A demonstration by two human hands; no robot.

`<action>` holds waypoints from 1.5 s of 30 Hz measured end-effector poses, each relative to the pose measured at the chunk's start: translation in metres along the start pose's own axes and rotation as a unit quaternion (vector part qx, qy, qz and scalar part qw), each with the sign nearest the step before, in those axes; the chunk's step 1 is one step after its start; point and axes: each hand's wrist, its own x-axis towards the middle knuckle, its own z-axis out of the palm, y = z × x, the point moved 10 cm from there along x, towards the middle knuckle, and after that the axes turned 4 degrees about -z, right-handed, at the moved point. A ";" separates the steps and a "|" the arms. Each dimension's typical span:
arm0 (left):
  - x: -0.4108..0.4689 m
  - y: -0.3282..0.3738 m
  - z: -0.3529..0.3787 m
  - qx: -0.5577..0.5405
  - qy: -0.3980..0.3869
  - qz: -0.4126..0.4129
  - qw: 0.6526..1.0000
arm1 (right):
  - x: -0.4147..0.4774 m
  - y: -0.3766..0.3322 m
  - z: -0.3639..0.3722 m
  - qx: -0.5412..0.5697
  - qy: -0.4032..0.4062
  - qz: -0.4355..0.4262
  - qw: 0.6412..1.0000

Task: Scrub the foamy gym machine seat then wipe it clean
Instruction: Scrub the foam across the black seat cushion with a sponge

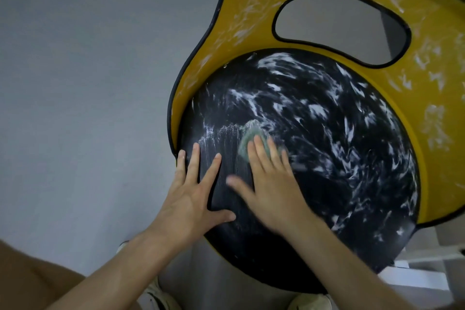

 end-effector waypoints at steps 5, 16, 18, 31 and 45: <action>0.002 0.000 0.001 0.006 -0.007 0.006 1.000 | -0.091 -0.014 0.045 -0.028 -0.038 -0.044 0.998; 0.000 0.005 -0.001 0.014 -0.016 0.000 1.000 | 0.008 0.012 -0.001 0.003 0.029 0.019 0.999; 0.001 0.005 -0.001 0.013 -0.015 -0.001 1.000 | -0.039 0.000 0.017 -0.002 0.028 -0.005 1.000; 0.002 0.004 0.001 0.012 -0.025 -0.003 1.000 | 0.036 0.039 -0.016 0.005 0.013 0.068 0.998; 0.006 0.006 0.004 0.025 -0.023 -0.008 0.999 | 0.033 0.039 -0.016 0.008 0.021 0.064 0.998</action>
